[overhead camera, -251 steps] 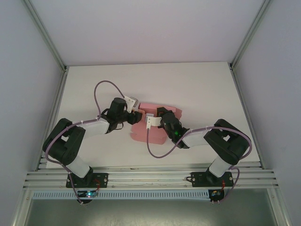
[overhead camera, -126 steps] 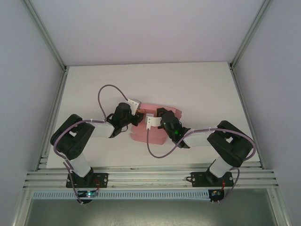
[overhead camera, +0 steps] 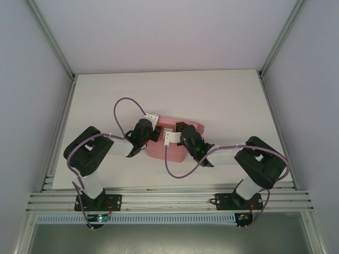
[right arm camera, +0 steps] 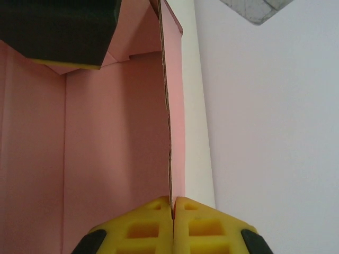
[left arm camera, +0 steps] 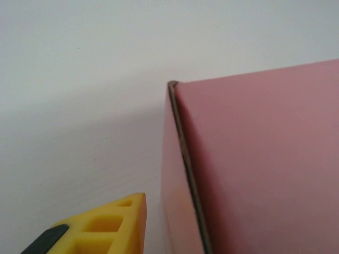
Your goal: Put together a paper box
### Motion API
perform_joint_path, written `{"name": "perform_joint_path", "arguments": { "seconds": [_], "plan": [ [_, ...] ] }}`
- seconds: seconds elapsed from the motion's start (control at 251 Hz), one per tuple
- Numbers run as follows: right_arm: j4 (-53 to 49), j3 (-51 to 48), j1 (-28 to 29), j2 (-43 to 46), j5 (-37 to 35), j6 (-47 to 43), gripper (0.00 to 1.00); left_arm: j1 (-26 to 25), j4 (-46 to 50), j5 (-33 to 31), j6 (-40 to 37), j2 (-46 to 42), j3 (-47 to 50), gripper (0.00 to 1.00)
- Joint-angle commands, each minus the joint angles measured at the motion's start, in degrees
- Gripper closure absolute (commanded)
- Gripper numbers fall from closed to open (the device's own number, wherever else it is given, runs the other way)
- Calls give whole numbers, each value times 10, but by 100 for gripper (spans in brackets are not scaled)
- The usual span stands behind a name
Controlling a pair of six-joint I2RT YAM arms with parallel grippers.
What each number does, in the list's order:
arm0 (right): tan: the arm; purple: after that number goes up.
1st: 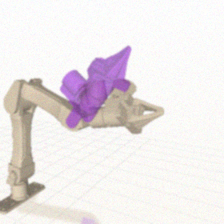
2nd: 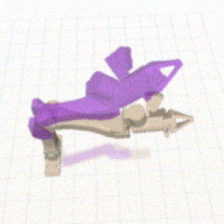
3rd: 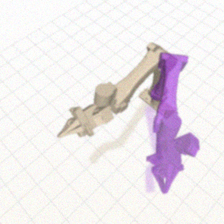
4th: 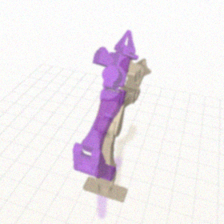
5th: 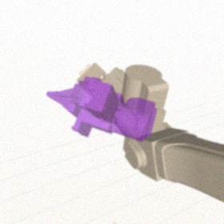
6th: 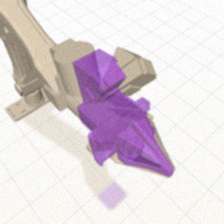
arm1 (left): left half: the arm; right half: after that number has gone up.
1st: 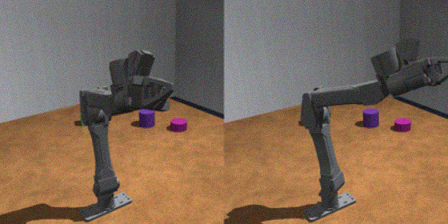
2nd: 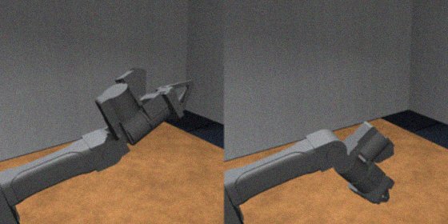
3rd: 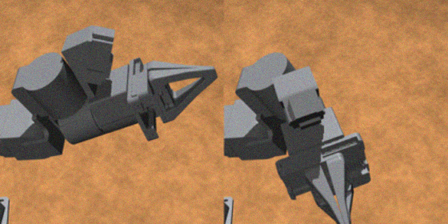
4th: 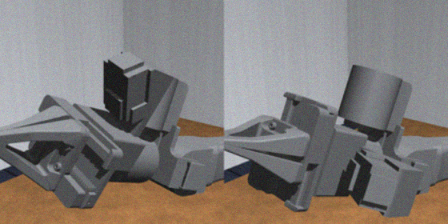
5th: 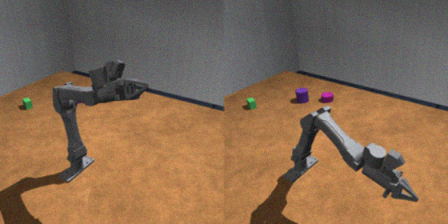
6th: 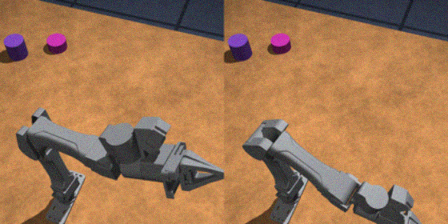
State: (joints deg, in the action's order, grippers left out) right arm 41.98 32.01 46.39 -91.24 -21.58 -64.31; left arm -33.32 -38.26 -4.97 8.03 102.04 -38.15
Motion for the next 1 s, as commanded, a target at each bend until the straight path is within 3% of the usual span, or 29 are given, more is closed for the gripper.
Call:
{"name": "perform_joint_path", "arguments": {
  "seconds": [0.0,0.243,0.323,0.435,0.611,0.782,0.846,0.994],
  "plan": [
    [-98,-11,9,1,22,23,100,5,-24,-92,17,15,-13,77],
    [-137,-6,9,2,8,36,100,-10,-2,-203,77,31,-16,82],
    [-143,-9,8,4,2,41,100,-10,-33,-210,88,36,3,100],
    [-136,-11,9,8,0,42,100,-13,-11,-259,111,36,2,100],
    [-138,-11,8,5,-2,41,100,-27,-12,-282,108,35,9,100],
    [-137,-11,9,3,-3,42,100,-30,18,-262,114,25,2,100],
    [-137,-11,9,3,-3,43,100,-30,0,-223,109,14,16,69],
    [-138,-11,9,5,-3,44,100,-30,13,-202,107,-15,26,64]
  ]
}}
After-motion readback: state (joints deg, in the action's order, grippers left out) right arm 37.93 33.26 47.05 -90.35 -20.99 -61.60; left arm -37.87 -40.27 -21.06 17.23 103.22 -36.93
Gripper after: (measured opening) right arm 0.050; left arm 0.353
